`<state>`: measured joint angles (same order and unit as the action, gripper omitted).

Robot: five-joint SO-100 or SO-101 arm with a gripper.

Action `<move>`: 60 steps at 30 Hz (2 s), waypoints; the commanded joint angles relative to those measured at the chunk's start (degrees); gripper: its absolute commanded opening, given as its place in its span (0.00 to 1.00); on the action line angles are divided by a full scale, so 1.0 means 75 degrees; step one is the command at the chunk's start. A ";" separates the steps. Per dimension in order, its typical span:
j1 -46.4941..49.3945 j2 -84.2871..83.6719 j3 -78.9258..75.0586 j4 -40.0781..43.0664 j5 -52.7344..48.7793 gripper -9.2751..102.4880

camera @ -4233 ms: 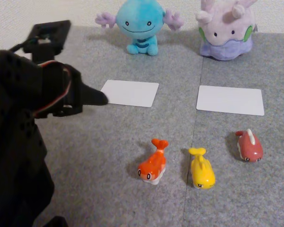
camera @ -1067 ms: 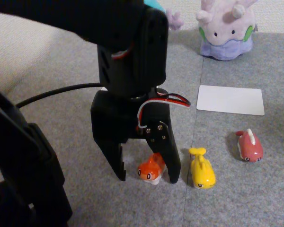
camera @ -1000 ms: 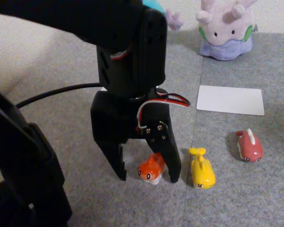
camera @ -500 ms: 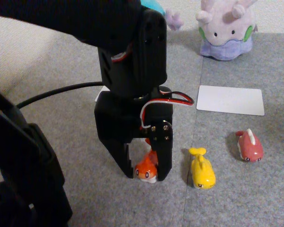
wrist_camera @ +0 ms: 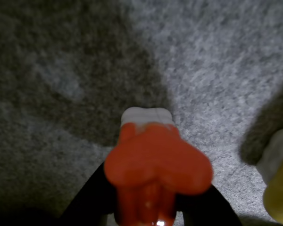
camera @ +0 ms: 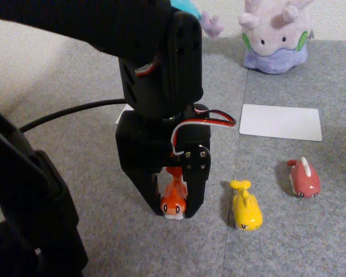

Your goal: Wooper wants to eat egg sudhi, and Goomy wants to eat shrimp sushi

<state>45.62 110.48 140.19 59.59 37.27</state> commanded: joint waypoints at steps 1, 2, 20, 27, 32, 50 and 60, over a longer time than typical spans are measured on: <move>-0.0012 0.0316 -0.0082 0.0023 0.0035 0.13; -0.0023 0.0316 -0.0129 0.0082 0.0047 0.13; -0.3293 0.3023 -0.0152 0.0973 0.2953 0.14; -0.4898 0.3328 -0.1559 0.1863 0.4453 0.14; -0.5355 0.2285 -0.3340 0.2437 0.4934 0.14; -0.5227 -0.3539 -0.7266 0.1535 0.5215 0.14; -0.4418 -0.5520 -0.7570 0.0352 0.5051 0.14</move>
<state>10.99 69.17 86.57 64.25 75.50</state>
